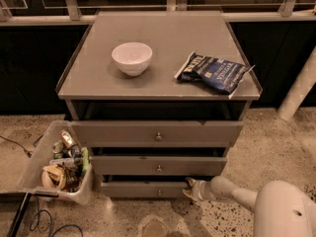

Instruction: Open bottom drawer

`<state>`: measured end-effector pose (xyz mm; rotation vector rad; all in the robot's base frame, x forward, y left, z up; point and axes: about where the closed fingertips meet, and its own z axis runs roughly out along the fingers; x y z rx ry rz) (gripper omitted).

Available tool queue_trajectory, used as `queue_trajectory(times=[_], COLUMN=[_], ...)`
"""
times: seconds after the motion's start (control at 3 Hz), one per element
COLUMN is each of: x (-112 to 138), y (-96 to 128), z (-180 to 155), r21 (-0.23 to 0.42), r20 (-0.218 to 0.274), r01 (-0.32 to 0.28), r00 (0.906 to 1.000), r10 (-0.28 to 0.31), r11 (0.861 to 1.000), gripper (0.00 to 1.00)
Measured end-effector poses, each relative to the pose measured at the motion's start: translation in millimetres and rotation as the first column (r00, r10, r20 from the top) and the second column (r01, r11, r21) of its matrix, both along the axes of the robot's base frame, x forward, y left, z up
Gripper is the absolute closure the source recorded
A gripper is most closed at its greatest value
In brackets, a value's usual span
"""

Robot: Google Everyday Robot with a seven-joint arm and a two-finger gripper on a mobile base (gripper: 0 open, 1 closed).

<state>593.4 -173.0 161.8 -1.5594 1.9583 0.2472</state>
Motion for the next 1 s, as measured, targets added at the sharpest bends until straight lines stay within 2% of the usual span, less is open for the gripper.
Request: queue_trajectory(times=[0.67,1.0], x=[0,-6], y=[0,-23], z=[9,41], r21=[0.000,-0.002], r20=[0.001,0.088], r01=[0.000,0.058], r00=[1.0000,0.9944], r10=[0.000,-0.058], r11=[1.000,0.998], gripper=[1.00,1.00])
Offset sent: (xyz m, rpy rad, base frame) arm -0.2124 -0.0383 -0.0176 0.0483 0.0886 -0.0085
